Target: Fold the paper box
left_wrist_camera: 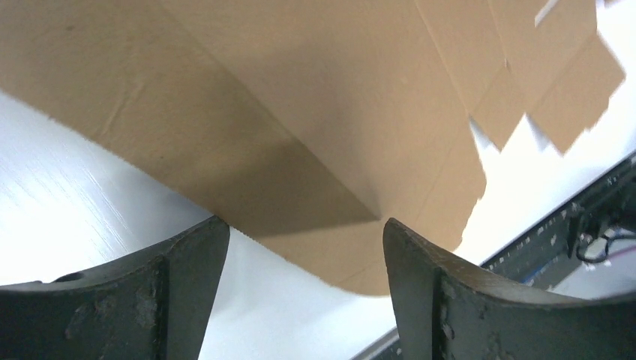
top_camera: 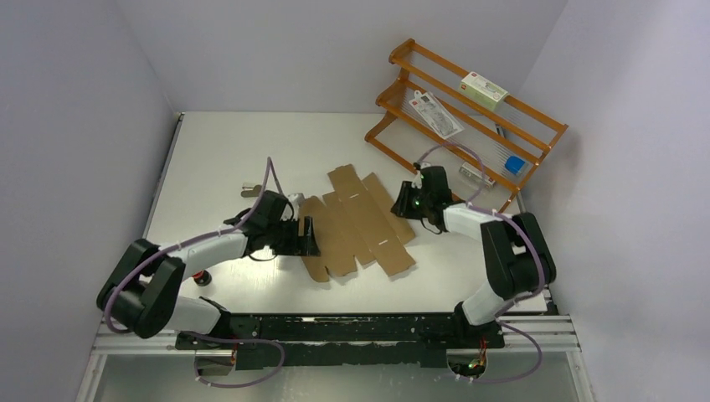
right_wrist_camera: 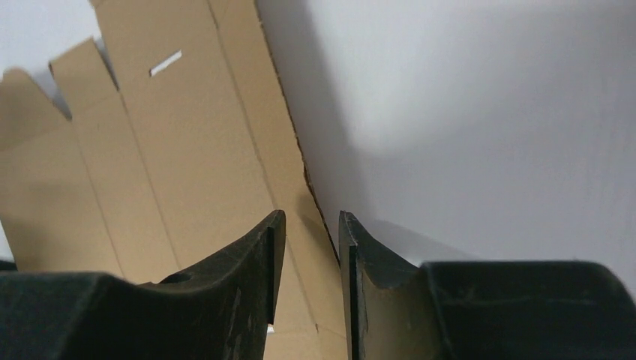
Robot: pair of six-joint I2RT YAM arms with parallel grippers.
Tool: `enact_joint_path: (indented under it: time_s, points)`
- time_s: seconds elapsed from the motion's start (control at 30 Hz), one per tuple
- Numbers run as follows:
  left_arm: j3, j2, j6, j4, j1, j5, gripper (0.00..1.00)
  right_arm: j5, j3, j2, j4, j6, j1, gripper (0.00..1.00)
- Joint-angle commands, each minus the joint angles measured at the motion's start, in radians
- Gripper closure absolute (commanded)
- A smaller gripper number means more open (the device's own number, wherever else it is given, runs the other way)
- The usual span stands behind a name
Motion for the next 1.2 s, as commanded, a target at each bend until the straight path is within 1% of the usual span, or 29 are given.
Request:
enact_joint_path:
  time_s: [0.0, 0.1, 0.17, 0.27, 0.33, 0.37, 0.43, 0.57, 0.67, 0.73, 0.87, 1.0, 1.07, 1.17]
  points:
    - [-0.108, -0.080, -0.086, -0.060, -0.043, 0.027, 0.19, -0.012, 0.141, 0.126, -0.014, -0.098, 0.044, 0.63]
    - [-0.164, -0.180, -0.129, -0.095, -0.054, -0.001, 0.18, 0.000, 0.241, 0.204, -0.023, -0.124, 0.054, 0.62]
    - [-0.182, -0.254, -0.149, -0.148, -0.056, -0.040, 0.16, 0.008, 0.303, 0.238, -0.040, -0.140, 0.059, 0.59]
    - [-0.181, -0.373, -0.187, -0.191, -0.060, -0.061, 0.11, 0.029, 0.377, 0.250, -0.079, -0.143, 0.063, 0.47]
    - [-0.127, -0.414, -0.181, -0.247, -0.057, -0.117, 0.08, 0.056, 0.380, 0.224, -0.098, -0.133, 0.062, 0.41]
    - [-0.089, -0.420, -0.166, -0.286, -0.055, -0.165, 0.04, 0.071, 0.366, 0.197, -0.099, -0.126, 0.062, 0.38]
    - [-0.001, -0.406, -0.120, -0.350, -0.051, -0.256, 0.02, 0.115, 0.320, 0.128, -0.130, -0.113, 0.063, 0.31]
    - [0.169, -0.285, 0.029, -0.389, -0.007, -0.354, 0.02, 0.215, 0.180, -0.048, -0.159, -0.060, 0.060, 0.21]
    - [0.279, -0.157, 0.136, -0.361, 0.062, -0.317, 0.02, 0.279, 0.063, -0.168, -0.179, 0.011, 0.059, 0.15]
    - [0.350, -0.065, 0.194, -0.339, 0.096, -0.295, 0.02, 0.282, -0.016, -0.261, -0.172, 0.064, 0.059, 0.13]
    - [0.483, 0.111, 0.261, -0.318, 0.135, -0.221, 0.02, 0.256, -0.149, -0.380, -0.113, 0.171, 0.063, 0.12]
    - [0.595, 0.264, 0.281, -0.324, 0.142, -0.168, 0.02, 0.238, -0.218, -0.411, -0.061, 0.235, 0.065, 0.12]
    - [0.628, 0.330, 0.288, -0.332, 0.142, -0.133, 0.02, 0.228, -0.230, -0.395, -0.036, 0.253, 0.065, 0.12]
    - [0.637, 0.386, 0.289, -0.330, 0.142, -0.116, 0.02, 0.196, -0.230, -0.338, 0.005, 0.264, 0.066, 0.12]
